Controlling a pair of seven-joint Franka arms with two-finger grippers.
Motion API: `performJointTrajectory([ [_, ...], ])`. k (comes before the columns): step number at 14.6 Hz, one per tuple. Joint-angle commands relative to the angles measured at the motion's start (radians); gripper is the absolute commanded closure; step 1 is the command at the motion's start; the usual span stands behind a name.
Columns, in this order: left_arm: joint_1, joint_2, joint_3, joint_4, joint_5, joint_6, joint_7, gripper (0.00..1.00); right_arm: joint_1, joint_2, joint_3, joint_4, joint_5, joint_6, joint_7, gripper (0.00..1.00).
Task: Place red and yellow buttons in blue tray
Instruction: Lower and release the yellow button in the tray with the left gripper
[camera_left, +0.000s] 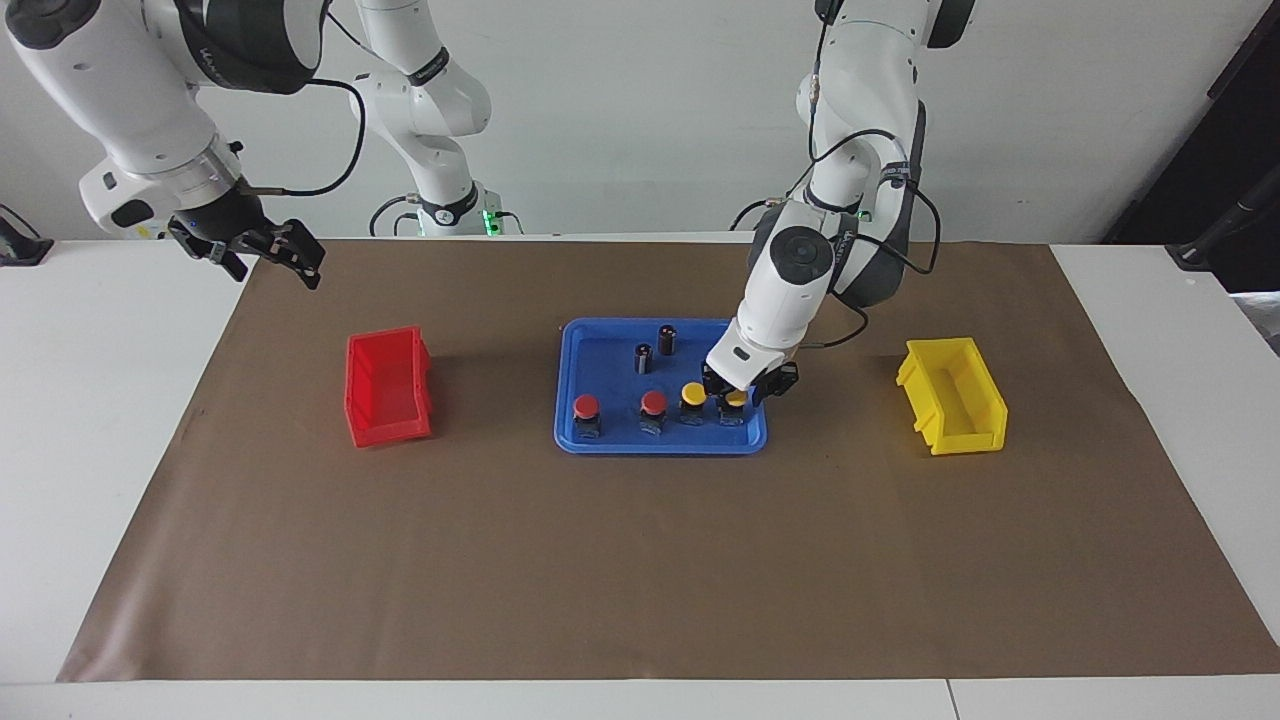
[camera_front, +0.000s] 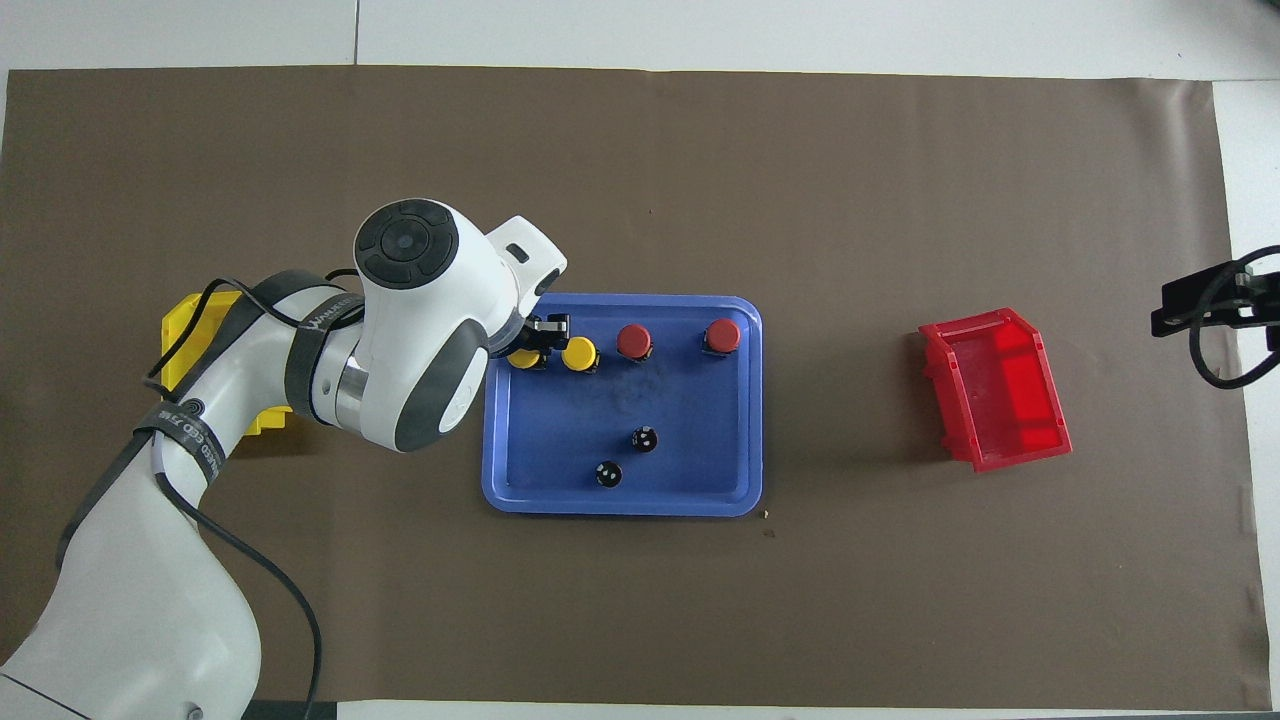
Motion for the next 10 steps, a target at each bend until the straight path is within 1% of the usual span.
performJointTrajectory([
  [1, -0.003, -0.024, 0.010, 0.030, -0.026, -0.057, -0.004, 0.40, -0.006, -0.022, 0.005, -0.024, -0.004, 0.004, -0.023, 0.00],
  [3, -0.001, -0.039, 0.018, 0.079, -0.057, -0.138, -0.004, 0.40, -0.006, -0.022, 0.005, -0.024, -0.004, 0.004, -0.023, 0.00],
  [5, 0.002, -0.080, 0.024, 0.119, -0.060, -0.238, -0.005, 0.38, -0.006, -0.022, 0.005, -0.024, -0.004, 0.004, -0.023, 0.00],
  [6, 0.016, -0.114, 0.024, 0.124, -0.060, -0.290, -0.004, 0.29, -0.006, -0.022, 0.005, -0.024, -0.004, 0.004, -0.023, 0.00],
  [8, 0.049, -0.188, 0.025, 0.113, -0.059, -0.385, -0.004, 0.06, -0.006, -0.022, 0.005, -0.024, -0.004, 0.004, -0.023, 0.00],
  [9, 0.065, -0.235, 0.025, 0.104, -0.056, -0.408, -0.001, 0.00, -0.006, -0.022, 0.005, -0.024, -0.004, 0.004, -0.023, 0.00],
  [10, 0.097, -0.275, 0.030, 0.101, -0.053, -0.441, 0.002, 0.01, -0.006, -0.022, 0.005, -0.024, -0.004, 0.002, -0.023, 0.00],
])
